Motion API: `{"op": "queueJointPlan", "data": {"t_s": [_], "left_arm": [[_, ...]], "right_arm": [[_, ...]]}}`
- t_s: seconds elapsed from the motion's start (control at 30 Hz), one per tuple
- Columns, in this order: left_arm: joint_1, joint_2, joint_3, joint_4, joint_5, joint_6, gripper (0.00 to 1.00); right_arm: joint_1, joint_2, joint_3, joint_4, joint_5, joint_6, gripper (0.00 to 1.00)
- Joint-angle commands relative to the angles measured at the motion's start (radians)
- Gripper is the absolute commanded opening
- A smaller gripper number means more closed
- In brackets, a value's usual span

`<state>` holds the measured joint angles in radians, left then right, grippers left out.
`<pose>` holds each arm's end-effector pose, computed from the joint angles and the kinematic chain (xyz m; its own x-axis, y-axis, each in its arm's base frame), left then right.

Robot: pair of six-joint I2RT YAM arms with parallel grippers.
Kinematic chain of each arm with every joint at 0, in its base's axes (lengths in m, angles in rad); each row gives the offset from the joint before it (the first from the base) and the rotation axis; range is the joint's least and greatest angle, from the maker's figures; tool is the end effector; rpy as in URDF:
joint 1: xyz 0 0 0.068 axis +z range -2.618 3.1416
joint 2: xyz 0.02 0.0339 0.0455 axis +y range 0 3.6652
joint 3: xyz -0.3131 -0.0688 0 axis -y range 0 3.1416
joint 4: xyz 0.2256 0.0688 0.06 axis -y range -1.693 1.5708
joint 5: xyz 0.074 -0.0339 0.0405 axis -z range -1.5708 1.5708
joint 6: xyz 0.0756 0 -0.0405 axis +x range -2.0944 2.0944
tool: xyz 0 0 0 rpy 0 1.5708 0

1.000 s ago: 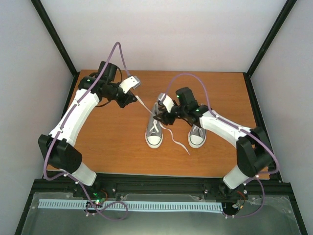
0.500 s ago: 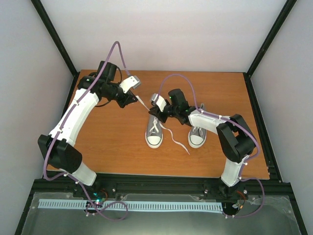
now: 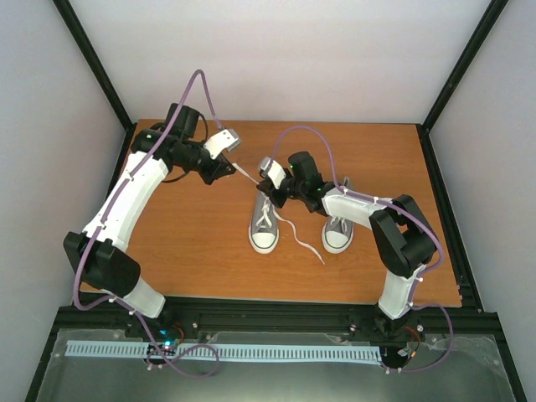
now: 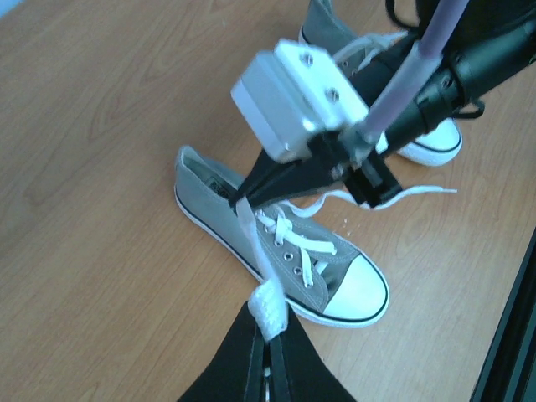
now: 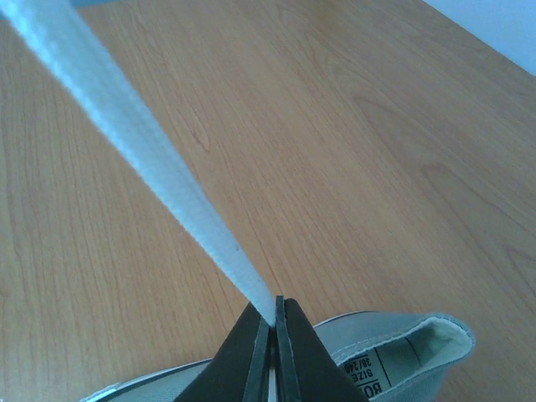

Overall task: Tie the shoes
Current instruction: Wrap the shoelace around the shoelace.

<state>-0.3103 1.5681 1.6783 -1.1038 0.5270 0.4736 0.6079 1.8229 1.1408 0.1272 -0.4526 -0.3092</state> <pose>0.2863 -0.1317 0.3943 -0.4706 0.5649 -0.6778 0.8314 0.5412 -0.1262 0.3355 0.2737 0.2462 -0.1628 -0.4467 -0.8798 -0.9115 0.4094 -0.0392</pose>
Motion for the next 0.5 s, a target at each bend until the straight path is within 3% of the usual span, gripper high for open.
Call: {"op": "queueJointPlan", "data": {"t_s": [0.0,0.13,0.17,0.27,0.33,0.47], "left_arm": [[0.000,-0.008,-0.122,0.036,-0.049,0.029,0.01],[-0.051,0.046,-0.388,0.240,-0.249,0.048,0.01],[-0.074,0.061,-0.429,0.278,-0.283,0.068,0.05],[-0.095,0.052,-0.521,0.351,-0.263,0.109,0.46],[-0.095,0.013,-0.549,0.408,-0.252,0.124,0.61],[-0.095,0.021,-0.492,0.447,-0.169,0.109,0.63]], "right_arm": [[-0.016,-0.025,-0.008,0.017,0.019,0.042,0.03],[-0.028,-0.039,-0.012,-0.004,-0.017,0.084,0.03],[-0.028,-0.038,-0.006,-0.017,-0.025,0.089,0.03],[-0.029,-0.035,0.009,-0.062,-0.023,0.101,0.03],[-0.034,-0.032,0.022,-0.100,-0.017,0.123,0.03],[-0.042,-0.029,0.028,-0.113,-0.041,0.185,0.03]]}}
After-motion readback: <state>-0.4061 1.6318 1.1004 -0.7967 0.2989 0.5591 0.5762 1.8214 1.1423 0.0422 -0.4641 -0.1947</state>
